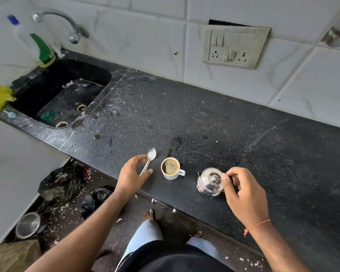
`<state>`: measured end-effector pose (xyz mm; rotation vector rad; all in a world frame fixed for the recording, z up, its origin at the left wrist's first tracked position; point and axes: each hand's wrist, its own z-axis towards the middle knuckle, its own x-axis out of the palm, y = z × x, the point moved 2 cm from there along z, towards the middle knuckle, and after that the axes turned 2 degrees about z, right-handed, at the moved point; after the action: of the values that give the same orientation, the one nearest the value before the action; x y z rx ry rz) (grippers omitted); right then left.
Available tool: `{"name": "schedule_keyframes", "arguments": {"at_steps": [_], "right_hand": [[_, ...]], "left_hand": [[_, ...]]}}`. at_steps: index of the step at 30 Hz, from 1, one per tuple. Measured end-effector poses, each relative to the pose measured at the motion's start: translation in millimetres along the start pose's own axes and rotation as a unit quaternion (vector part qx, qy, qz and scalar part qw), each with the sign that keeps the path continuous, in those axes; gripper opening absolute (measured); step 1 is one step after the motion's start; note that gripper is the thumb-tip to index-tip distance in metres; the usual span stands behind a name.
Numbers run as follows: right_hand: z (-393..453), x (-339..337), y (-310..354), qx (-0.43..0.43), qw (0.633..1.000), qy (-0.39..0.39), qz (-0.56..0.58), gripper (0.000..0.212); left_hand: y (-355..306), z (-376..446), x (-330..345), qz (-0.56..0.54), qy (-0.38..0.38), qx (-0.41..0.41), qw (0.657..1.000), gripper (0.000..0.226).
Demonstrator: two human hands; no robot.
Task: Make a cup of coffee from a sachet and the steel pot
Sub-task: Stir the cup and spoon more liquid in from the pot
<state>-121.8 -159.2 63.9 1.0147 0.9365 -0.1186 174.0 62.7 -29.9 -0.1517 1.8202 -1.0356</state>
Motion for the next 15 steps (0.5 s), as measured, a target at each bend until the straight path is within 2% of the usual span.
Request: {"name": "schedule_keyframes", "arguments": {"at_steps": [4, 8, 15], "right_hand": [[-11.9, 30.7, 53.7, -0.044, 0.997, 0.015, 0.060, 0.010], [-23.5, 94.6, 87.6, -0.057, 0.994, 0.073, 0.066, 0.007], [-28.7, 200.2, 120.3, 0.086, 0.983, 0.164, 0.001, 0.016]], "left_hand": [[18.8, 5.3, -19.2, -0.021, -0.003, -0.036, 0.999, 0.041], [35.1, 26.5, -34.8, -0.011, 0.037, -0.037, 0.999, 0.032], [37.6, 59.6, -38.8, 0.031, 0.204, -0.001, 0.978, 0.042]]}}
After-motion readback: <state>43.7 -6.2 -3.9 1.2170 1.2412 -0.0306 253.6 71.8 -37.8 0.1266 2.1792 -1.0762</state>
